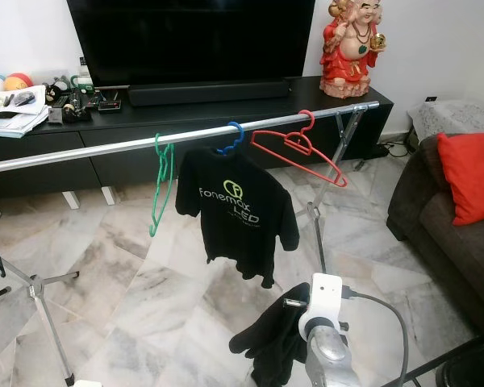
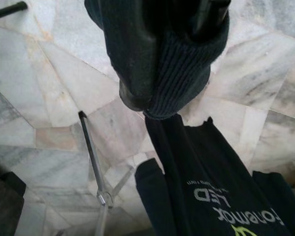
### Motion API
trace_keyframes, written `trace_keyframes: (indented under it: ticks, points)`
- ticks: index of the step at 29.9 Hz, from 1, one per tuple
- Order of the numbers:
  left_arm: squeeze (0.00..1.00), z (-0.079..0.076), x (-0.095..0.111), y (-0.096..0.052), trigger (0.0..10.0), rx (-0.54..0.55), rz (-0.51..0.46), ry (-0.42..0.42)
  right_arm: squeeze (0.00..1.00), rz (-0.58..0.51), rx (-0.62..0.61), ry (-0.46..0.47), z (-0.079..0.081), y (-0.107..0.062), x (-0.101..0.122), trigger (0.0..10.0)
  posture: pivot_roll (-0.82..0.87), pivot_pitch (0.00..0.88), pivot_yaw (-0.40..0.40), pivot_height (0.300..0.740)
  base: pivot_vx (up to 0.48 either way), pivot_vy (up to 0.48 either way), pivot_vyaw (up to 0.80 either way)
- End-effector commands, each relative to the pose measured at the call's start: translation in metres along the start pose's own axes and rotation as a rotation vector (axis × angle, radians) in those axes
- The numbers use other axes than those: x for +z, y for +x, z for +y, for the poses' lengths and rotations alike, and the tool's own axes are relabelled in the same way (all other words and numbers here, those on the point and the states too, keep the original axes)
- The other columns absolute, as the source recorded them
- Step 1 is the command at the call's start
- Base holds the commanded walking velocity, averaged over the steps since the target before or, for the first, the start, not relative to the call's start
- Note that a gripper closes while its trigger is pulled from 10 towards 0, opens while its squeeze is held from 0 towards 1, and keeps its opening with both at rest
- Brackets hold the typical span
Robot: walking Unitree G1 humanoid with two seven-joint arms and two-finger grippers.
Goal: Hang hanger
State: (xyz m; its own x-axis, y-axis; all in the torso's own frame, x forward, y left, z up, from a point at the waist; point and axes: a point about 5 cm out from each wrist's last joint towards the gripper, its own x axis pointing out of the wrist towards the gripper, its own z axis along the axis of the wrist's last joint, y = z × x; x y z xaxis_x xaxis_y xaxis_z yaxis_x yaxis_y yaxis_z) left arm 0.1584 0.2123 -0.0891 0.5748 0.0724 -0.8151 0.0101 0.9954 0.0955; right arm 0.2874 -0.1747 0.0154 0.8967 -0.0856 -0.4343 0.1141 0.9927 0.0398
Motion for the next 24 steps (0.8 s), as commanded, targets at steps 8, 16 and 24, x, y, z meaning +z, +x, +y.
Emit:
trace_keyframes:
  ticks: [8, 16, 24]
  points:
    - [0.0, -0.0088, -0.001, 0.0008, 10.0, -0.02, 0.013, 0.027, 0.0, -0.03, -0.007, 0.0, -0.0016, 0.0022, 0.0077, 10.0, 0.02, 0.057, 0.014, 0.74, 0.0, 0.0, 0.0]
    - [0.0, -0.0051, 0.0001, 0.0005, 10.0, -0.018, 0.004, 0.04, 0.0, -0.029, 0.003, 0.006, 0.0015, 0.0032, 0.0076, 10.0, 0.02, 0.049, 0.02, 0.74, 0.0, 0.0, 0.0]
    - [0.0, -0.0099, 0.0042, 0.0017, 10.0, -0.024, -0.01, 0.047, 0.0, -0.027, 0.018, 0.007, 0.0048, 0.0034, 0.0074, 10.0, 0.02, 0.047, 0.021, 0.74, 0.0, 0.0, 0.0]
